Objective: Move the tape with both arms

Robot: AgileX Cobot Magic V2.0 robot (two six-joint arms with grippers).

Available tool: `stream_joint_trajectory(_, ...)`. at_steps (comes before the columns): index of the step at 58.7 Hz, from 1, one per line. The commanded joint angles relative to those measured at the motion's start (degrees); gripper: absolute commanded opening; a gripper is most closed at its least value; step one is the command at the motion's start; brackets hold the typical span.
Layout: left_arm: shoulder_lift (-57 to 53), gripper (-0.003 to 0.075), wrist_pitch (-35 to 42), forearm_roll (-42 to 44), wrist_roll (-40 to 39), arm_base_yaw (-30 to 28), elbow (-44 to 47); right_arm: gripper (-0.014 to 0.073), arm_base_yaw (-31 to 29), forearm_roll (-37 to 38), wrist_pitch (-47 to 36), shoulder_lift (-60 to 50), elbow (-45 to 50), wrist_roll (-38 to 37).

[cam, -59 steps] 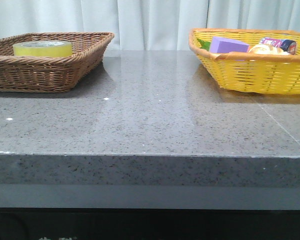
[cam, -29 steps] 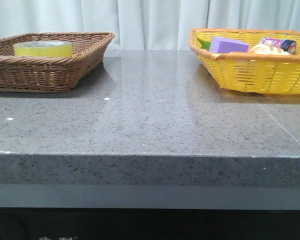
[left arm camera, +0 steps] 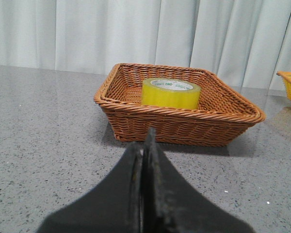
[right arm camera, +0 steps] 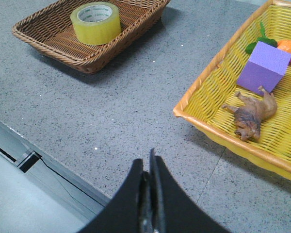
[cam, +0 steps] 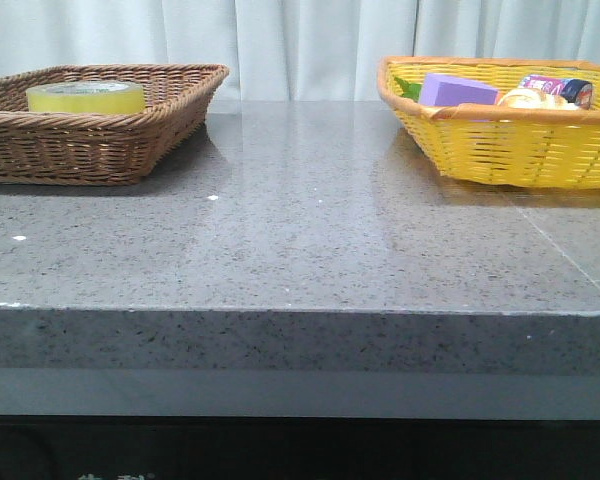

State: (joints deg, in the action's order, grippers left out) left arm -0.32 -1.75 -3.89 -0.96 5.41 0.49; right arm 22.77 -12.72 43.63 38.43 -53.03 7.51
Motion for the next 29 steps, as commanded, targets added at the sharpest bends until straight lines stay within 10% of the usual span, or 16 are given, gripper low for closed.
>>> stream_joint_trajectory(1,-1.1,-0.002,4.6,-0.5,0.0,-0.1,2.2,-0.0069,-0.3,-0.6,-3.8,-0.1,-1.5,0.6)
stream_joint_trajectory(29,-1.1,-0.002,4.6,-0.5,0.0,-0.1,2.2,-0.0069,-12.0,1.5,-19.3,-12.0,11.9,1.1)
